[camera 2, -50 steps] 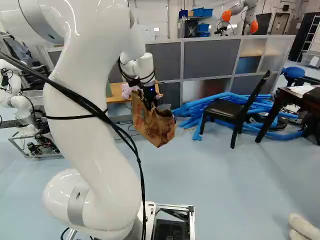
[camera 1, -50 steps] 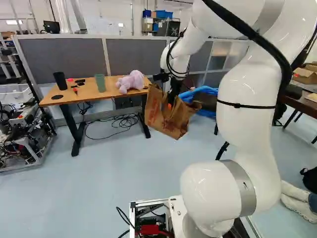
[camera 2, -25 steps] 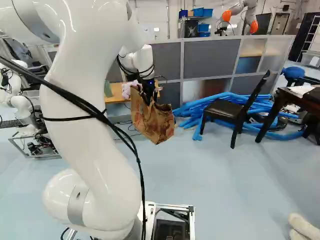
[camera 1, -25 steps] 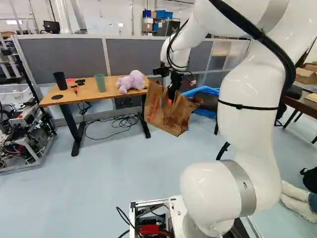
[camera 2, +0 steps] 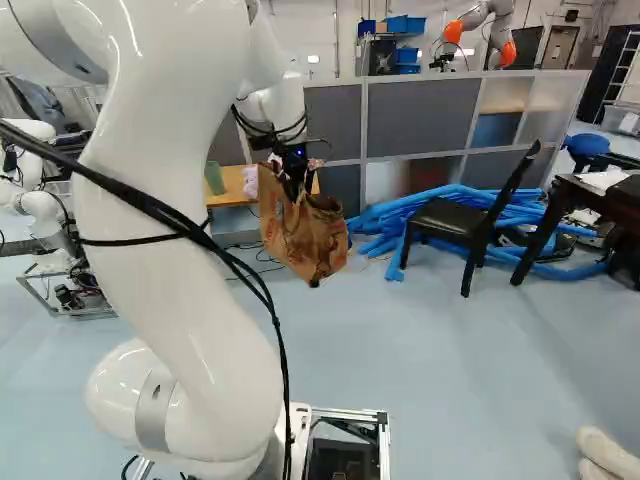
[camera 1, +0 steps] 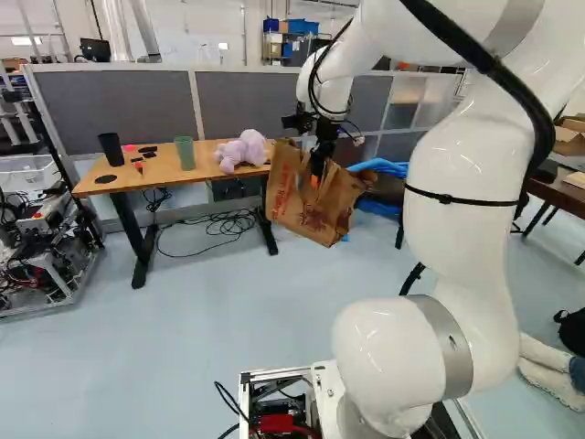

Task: Pick up the bag on the ground and place it on the table

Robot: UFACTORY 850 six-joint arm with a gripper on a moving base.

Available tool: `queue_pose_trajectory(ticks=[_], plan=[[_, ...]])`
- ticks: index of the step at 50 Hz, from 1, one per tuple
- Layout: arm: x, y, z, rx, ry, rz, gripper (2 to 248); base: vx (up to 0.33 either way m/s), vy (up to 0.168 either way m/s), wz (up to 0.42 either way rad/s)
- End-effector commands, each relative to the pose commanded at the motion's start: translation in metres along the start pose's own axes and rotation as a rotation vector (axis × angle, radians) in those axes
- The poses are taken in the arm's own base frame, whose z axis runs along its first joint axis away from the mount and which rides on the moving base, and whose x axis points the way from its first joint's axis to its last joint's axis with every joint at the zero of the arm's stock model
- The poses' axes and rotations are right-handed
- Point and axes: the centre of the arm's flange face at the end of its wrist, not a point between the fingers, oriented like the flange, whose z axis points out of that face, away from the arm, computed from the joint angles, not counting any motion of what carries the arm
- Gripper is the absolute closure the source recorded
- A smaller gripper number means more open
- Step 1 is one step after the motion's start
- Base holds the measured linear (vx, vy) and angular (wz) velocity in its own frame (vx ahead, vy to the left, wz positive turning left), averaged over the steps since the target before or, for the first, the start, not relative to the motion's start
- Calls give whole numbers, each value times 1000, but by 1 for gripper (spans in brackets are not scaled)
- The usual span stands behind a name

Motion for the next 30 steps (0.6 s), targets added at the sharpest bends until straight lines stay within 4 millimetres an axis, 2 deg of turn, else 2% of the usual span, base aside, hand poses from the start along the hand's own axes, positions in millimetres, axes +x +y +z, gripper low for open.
queue_pose_trajectory(ticks=[30], plan=[[3, -1, -46, 23, -21, -6, 229, 0, 0, 0]])
